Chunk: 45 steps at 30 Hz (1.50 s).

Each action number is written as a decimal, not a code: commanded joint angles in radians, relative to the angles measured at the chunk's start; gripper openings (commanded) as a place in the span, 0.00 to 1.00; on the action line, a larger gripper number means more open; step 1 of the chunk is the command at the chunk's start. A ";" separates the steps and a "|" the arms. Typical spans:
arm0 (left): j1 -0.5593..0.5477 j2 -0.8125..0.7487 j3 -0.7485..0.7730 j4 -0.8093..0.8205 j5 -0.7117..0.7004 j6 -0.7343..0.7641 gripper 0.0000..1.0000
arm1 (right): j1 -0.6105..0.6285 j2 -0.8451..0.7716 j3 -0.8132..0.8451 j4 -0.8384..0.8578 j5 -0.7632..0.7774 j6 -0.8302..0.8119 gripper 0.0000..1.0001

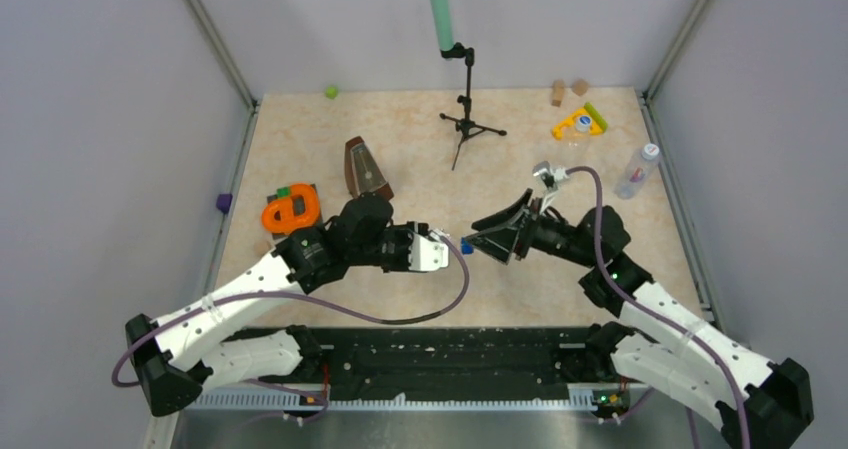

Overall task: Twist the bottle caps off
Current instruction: Unscrew the bottle cap from the plastic bottle.

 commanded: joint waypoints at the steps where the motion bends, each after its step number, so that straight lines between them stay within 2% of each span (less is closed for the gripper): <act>1: -0.028 -0.008 -0.006 0.082 -0.125 0.042 0.00 | -0.004 0.111 0.095 -0.038 -0.051 0.190 0.59; 4: -0.032 -0.005 -0.005 0.085 -0.135 0.049 0.00 | -0.004 0.152 0.083 0.000 -0.074 0.223 0.52; 9: -0.035 -0.013 -0.006 0.086 -0.142 0.047 0.00 | -0.004 0.155 0.083 -0.017 -0.061 0.222 0.49; 19: -0.035 -0.025 -0.015 0.079 -0.139 0.038 0.00 | -0.015 0.130 0.092 -0.056 -0.087 0.198 0.52; 24: -0.035 -0.028 -0.017 0.078 -0.138 0.037 0.00 | -0.030 0.148 0.102 -0.070 -0.151 0.192 0.43; 29: -0.035 -0.028 -0.018 0.078 -0.137 0.036 0.00 | -0.039 0.147 0.091 -0.042 -0.177 0.199 0.28; 33: -0.035 -0.029 -0.021 0.078 -0.136 0.035 0.00 | -0.049 0.146 0.094 -0.026 -0.206 0.207 0.30; 35: -0.035 -0.029 -0.020 0.074 -0.137 0.035 0.00 | -0.065 0.144 0.108 -0.071 -0.212 0.178 0.39; 36: -0.035 -0.030 -0.019 0.072 -0.138 0.035 0.00 | -0.073 0.142 0.111 -0.090 -0.216 0.171 0.40; 40: -0.035 -0.035 -0.022 0.073 -0.136 0.037 0.00 | -0.092 0.148 0.110 -0.086 -0.253 0.174 0.37; 45: -0.035 -0.023 -0.019 0.081 -0.127 0.042 0.00 | -0.093 0.169 0.100 0.008 -0.255 0.220 0.35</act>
